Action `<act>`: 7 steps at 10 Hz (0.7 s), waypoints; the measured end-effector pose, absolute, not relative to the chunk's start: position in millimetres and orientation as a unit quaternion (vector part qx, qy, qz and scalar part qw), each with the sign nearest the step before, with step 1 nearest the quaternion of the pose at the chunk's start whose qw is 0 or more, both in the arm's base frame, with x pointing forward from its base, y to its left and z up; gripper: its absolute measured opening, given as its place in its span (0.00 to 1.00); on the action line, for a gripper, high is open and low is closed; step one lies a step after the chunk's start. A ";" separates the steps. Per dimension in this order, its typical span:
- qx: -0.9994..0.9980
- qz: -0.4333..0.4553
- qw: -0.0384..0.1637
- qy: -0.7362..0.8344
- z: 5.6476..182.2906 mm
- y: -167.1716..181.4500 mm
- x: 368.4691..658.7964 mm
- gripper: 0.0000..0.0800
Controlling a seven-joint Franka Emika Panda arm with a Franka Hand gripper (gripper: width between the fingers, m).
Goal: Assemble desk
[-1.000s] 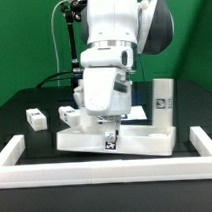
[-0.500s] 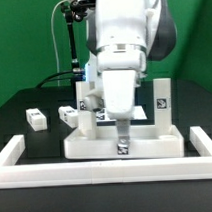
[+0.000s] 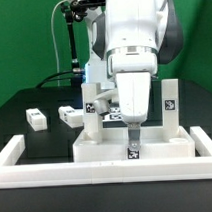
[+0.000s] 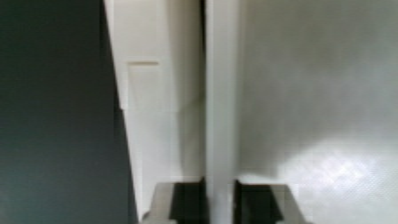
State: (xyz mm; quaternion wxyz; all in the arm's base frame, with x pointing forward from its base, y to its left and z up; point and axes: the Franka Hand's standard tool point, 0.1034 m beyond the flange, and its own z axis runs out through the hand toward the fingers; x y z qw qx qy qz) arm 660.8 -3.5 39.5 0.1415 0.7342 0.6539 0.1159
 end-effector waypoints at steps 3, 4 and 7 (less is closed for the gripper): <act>0.721 0.120 0.143 0.667 37.3 9.7 664.2 0.09; 0.717 0.124 0.142 0.671 35.9 17.4 668.1 0.09; 0.724 0.121 0.139 0.665 30.6 20.0 675.0 0.09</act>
Offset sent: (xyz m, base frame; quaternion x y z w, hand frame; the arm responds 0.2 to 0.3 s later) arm 0.0236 0.0353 -0.0044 -0.0359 0.0289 -0.0381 0.9982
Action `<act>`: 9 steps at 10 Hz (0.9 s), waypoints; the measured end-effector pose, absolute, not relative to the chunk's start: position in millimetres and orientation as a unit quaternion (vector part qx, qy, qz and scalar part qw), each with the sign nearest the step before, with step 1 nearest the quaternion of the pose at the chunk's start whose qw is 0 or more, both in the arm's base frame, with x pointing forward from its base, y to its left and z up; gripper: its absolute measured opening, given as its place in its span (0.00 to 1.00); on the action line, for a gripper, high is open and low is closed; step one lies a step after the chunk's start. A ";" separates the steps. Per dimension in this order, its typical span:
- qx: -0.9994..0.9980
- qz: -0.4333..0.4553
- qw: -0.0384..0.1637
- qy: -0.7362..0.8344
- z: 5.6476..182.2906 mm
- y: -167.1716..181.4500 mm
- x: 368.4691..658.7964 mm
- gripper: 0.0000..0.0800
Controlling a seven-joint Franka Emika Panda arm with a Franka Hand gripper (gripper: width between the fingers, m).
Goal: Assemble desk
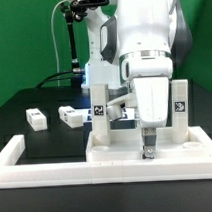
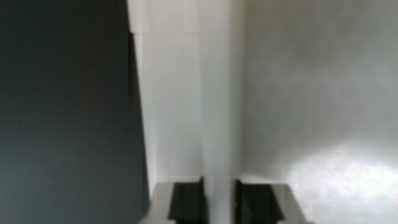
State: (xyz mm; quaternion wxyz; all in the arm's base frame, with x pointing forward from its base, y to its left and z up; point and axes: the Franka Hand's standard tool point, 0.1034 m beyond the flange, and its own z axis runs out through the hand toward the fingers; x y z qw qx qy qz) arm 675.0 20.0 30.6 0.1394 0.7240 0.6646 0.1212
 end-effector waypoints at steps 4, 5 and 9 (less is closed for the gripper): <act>0.727 0.117 0.137 0.663 30.2 18.3 674.9 0.09; 0.727 0.117 0.137 0.662 30.2 18.1 674.9 0.19; 0.728 0.117 0.137 0.662 30.2 17.2 674.9 0.76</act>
Offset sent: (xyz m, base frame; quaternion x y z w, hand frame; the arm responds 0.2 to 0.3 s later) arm 0.0000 0.0000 0.0000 0.0000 0.0000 0.0000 1.0000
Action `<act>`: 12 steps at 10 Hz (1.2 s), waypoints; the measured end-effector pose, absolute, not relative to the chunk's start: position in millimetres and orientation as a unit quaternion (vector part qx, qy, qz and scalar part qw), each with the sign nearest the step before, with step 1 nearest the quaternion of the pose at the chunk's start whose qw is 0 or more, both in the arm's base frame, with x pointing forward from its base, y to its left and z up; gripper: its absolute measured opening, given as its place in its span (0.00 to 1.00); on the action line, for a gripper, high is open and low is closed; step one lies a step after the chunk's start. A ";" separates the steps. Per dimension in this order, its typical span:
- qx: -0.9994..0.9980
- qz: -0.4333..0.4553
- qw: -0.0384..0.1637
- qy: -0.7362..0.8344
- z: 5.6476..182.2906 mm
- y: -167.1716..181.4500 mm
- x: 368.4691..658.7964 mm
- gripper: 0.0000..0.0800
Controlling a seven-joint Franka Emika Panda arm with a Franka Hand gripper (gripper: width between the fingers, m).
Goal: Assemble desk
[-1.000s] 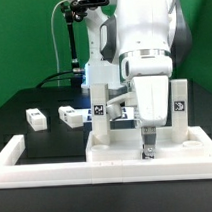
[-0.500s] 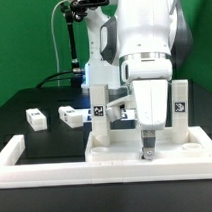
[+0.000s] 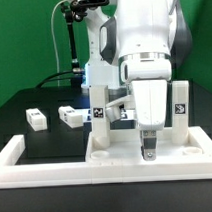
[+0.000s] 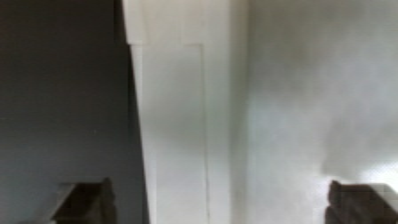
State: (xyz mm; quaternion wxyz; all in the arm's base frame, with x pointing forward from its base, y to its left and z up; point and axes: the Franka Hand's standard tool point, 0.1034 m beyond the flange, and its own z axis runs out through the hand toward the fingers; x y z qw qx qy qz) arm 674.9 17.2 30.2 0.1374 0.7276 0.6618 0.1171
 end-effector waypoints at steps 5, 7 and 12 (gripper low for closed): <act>0.728 0.117 0.138 0.661 30.2 16.0 675.0 0.81; 0.729 0.118 0.139 0.660 33.9 14.4 676.1 0.81; 0.779 0.102 0.140 0.602 150.6 -24.7 686.7 0.81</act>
Offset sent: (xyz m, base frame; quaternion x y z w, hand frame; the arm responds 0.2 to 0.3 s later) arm 0.0000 0.0000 0.0000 0.0000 0.0000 0.0000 1.0000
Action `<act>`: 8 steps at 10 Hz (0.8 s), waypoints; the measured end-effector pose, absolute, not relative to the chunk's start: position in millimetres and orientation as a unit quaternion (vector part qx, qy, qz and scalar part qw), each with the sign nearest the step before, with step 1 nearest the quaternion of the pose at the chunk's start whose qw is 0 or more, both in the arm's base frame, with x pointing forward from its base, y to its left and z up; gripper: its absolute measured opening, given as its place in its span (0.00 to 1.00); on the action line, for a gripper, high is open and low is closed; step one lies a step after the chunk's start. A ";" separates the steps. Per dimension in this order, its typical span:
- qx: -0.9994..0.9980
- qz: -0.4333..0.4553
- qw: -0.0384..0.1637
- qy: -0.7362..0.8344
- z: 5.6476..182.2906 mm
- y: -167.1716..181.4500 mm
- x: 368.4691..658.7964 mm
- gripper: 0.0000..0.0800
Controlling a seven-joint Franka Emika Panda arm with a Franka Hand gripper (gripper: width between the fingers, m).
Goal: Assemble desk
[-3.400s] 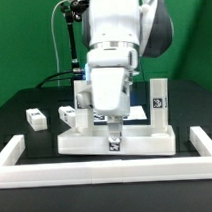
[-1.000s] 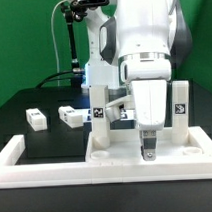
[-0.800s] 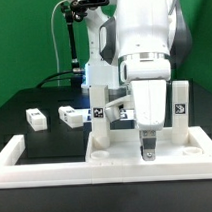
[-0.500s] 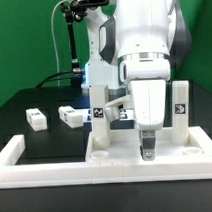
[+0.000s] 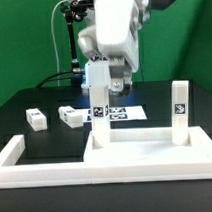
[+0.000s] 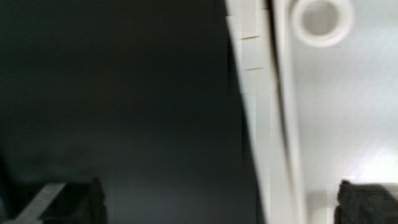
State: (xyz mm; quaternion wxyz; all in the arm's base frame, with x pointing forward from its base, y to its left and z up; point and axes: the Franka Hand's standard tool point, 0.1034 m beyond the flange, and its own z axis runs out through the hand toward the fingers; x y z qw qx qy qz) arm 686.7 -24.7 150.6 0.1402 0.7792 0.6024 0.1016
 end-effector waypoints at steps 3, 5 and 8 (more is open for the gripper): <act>0.833 0.119 0.130 0.525 141.3 -22.1 684.8 0.81; 0.846 0.120 0.125 0.504 144.7 -39.4 672.6 0.81; 0.884 0.129 0.120 0.433 187.5 -107.6 643.4 0.81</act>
Offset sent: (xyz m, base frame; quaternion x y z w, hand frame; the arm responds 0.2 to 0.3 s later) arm -0.0327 -0.0119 -0.0139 -0.0404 0.0110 0.0801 0.9959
